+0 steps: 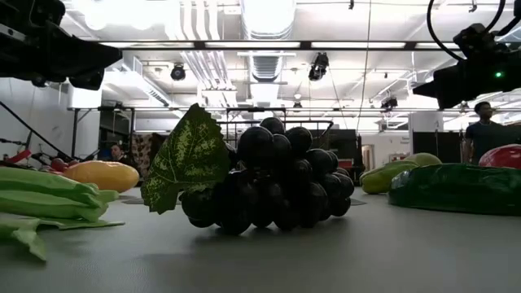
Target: Build produce basket
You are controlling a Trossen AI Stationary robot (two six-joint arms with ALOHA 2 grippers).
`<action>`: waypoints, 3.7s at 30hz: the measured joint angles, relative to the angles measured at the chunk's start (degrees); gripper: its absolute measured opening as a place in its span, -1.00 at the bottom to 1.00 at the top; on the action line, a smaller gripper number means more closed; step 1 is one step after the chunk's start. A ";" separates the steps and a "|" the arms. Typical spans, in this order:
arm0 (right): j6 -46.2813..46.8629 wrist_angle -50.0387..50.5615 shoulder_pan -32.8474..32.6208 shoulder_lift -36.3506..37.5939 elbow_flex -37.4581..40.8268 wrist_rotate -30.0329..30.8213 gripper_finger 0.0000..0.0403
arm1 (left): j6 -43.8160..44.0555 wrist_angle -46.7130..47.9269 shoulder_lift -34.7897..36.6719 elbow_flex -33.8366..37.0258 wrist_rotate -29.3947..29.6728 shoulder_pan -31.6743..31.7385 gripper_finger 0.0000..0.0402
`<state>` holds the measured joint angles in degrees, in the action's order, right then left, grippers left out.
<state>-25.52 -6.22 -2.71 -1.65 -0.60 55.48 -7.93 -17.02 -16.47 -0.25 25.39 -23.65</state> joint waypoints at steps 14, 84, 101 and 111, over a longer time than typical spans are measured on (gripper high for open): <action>0.00 0.02 0.01 0.00 0.00 0.00 -0.96 | 0.00 0.00 0.00 0.00 -0.01 -0.01 -0.96; 16.56 -24.31 0.01 -1.02 0.00 -31.44 -0.96 | 6.13 -36.42 -14.90 -7.94 3.81 0.01 -0.96; 10.33 -47.12 0.01 -19.22 -0.22 -44.96 -0.96 | 38.50 5.54 -33.71 -25.94 6.04 0.01 -0.96; 9.48 -47.06 0.03 -26.21 -1.03 -35.96 -0.96 | 55.81 49.97 -45.21 -42.75 -17.75 -0.03 -0.96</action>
<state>-16.04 -53.28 -2.68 -27.86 -1.63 19.52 47.87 32.96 -61.68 -43.00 7.63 -23.68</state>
